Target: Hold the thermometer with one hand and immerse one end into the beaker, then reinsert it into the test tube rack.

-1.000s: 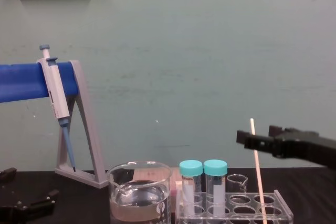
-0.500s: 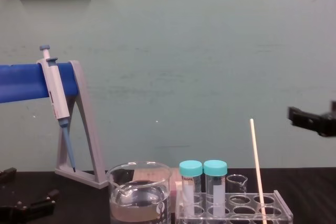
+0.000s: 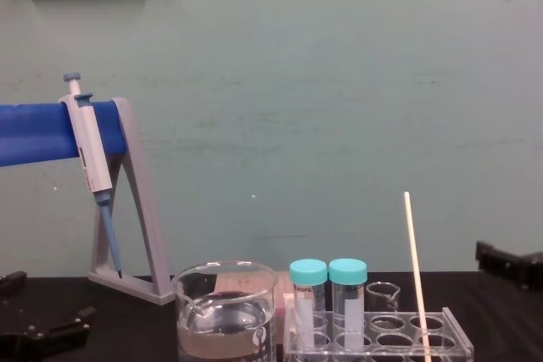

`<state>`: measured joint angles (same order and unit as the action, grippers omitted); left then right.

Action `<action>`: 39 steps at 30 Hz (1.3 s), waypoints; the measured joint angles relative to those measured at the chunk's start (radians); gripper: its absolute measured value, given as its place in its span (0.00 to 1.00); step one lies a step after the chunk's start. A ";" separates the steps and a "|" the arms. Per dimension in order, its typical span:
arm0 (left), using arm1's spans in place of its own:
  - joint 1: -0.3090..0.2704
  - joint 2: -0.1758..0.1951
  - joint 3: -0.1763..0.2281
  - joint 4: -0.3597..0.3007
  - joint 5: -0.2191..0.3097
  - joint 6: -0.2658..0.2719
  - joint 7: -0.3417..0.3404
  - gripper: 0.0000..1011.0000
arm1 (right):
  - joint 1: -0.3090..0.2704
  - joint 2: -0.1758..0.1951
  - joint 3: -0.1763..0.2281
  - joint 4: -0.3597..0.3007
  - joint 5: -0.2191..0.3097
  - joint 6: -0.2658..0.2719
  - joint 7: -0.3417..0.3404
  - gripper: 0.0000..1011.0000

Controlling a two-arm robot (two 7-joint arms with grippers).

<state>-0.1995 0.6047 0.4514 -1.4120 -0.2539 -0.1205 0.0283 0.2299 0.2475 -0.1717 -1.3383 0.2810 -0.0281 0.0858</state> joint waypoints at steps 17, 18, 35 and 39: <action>0.000 0.000 0.000 0.000 0.000 0.000 0.000 0.99 | 0.019 -0.023 0.001 0.055 -0.009 0.000 0.029 0.99; 0.000 0.000 0.000 0.000 0.000 0.000 0.000 0.99 | 0.019 -0.023 0.001 0.055 -0.009 0.000 0.029 0.99; 0.000 0.000 0.000 0.000 0.000 0.000 0.000 0.99 | 0.018 -0.021 -0.001 0.052 -0.008 0.001 0.027 0.99; 0.000 0.000 0.000 0.000 0.000 0.000 0.000 0.99 | 0.018 -0.021 -0.001 0.051 -0.008 0.001 0.026 0.99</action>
<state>-0.1995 0.6047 0.4514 -1.4120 -0.2539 -0.1205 0.0282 0.2477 0.2269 -0.1723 -1.2870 0.2730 -0.0274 0.1121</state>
